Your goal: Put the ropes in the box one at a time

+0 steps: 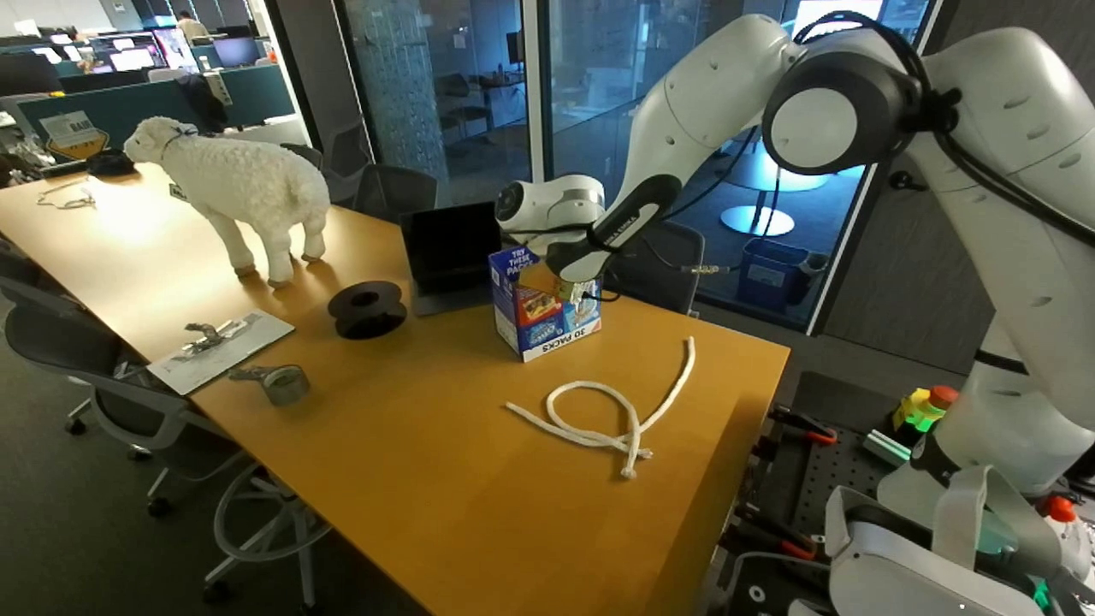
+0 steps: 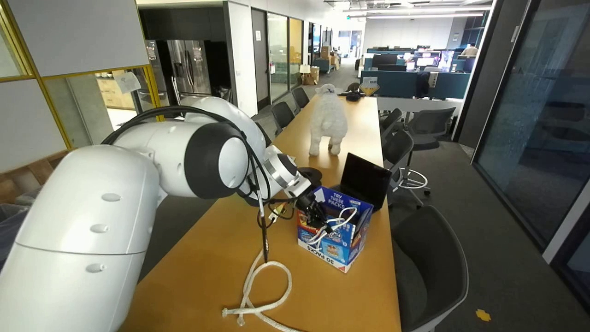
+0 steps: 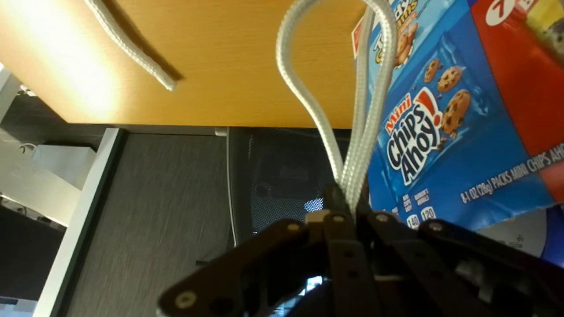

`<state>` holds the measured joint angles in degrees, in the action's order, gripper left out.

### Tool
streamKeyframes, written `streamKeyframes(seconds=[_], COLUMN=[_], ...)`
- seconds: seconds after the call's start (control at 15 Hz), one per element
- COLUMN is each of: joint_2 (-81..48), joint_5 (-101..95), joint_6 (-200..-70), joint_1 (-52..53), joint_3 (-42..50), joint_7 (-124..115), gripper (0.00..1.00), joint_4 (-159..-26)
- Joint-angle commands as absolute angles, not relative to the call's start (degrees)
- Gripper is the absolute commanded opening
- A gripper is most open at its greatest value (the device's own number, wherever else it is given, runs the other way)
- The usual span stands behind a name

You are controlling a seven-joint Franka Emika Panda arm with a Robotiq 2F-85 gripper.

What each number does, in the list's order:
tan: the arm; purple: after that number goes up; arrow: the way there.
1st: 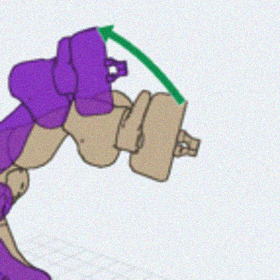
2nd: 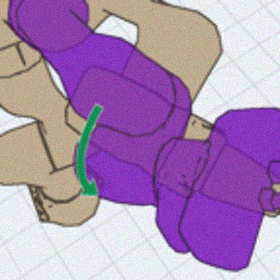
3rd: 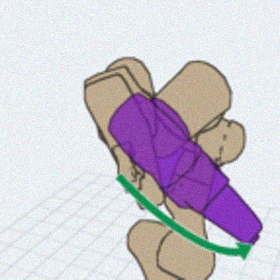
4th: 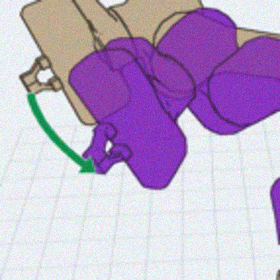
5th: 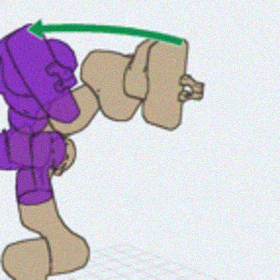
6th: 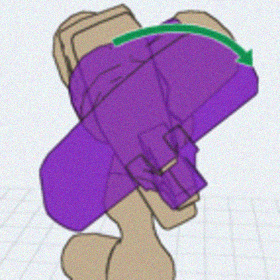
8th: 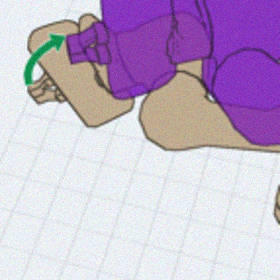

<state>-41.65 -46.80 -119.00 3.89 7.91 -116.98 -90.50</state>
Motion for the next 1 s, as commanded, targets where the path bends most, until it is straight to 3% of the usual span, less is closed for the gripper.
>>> streamKeyframes(seconds=[0.0,0.47,0.93], joint_2=[-38.5,-30.81,-28.17], joint_5=[-46.96,-50.41,-51.49], joint_6=[-124.18,-135.63,-135.1], joint_1=[4.26,5.81,5.46], joint_3=[8.86,10.43,10.03], joint_7=[-121.47,-131.17,-134.42], gripper=[0.01,0.01,0.01], joint_4=[-93.35,-99.72,-95.48])
